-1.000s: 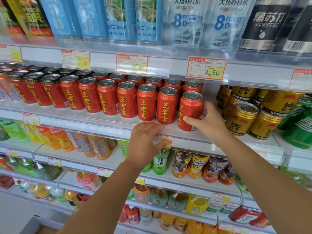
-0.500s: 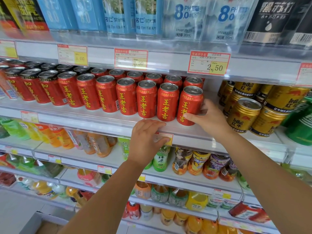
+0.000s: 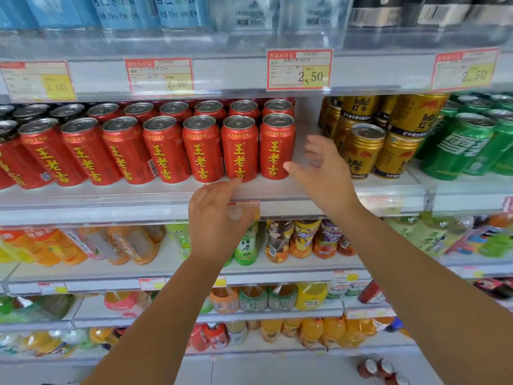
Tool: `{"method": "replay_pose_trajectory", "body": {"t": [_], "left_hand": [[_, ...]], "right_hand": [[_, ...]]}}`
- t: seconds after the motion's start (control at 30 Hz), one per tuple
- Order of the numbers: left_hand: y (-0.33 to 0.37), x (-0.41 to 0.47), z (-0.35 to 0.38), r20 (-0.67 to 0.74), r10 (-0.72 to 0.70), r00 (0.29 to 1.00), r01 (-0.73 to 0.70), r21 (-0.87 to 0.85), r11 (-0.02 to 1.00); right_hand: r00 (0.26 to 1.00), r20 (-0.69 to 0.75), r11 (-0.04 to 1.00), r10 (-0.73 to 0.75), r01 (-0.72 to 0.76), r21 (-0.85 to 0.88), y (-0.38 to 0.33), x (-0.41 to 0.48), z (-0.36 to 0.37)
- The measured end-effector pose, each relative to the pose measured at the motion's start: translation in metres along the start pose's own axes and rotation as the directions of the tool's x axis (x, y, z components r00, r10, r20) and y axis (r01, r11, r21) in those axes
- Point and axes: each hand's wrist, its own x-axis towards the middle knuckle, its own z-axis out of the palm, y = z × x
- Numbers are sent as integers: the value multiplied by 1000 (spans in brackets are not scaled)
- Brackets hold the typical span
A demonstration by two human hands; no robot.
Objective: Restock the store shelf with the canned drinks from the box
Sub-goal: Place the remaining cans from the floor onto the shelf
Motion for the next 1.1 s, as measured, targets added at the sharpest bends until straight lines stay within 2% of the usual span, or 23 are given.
{"method": "replay_pose_trajectory", "body": {"t": [0.07,0.13,0.2,0.3,0.37,0.47,0.57,0.67,0.73,0.77,1.0,1.1], "left_hand": [[18,-7,-1,-36,20,999,-21,-39,999],[45,-21,6,2,44,999,-44,-86,995],[74,-44,25,132,82,988,-59,-168,984],[114,-96,76,348,148,926,-57,-256,965],[138,-137,119,505,151,850,-19,-256,967],[171,-205,185,700,124,703,52,-225,973],[204,-271,242,866,3,500,247,-146,958],[229,-327,293,951,-117,286,384,-1,923],[236,-358,326,971,-178,163,385,103,917],[236,-371,343,969,-214,122,381,153,912],[207,-469,477,952,-306,5,378,281,882],[180,-517,550,949,-315,-33,348,306,886]], "right_hand": [[989,-147,993,-34,51,110,3,-34,-18],[981,-191,989,-35,61,134,19,-71,-44],[989,-148,990,9,12,140,51,-106,-73],[968,-144,978,205,-196,73,129,-155,-123],[911,-182,929,370,-369,37,189,-189,-158],[777,-219,797,590,-604,5,277,-238,-208],[638,-194,638,745,-767,-70,355,-287,-252],[506,-177,482,844,-861,-160,420,-331,-285],[436,-174,406,883,-895,-184,459,-352,-297],[403,-171,369,899,-908,-197,478,-360,-299],[186,-168,155,968,-971,-181,637,-403,-257],[133,-145,109,980,-981,-163,715,-417,-221]]}}
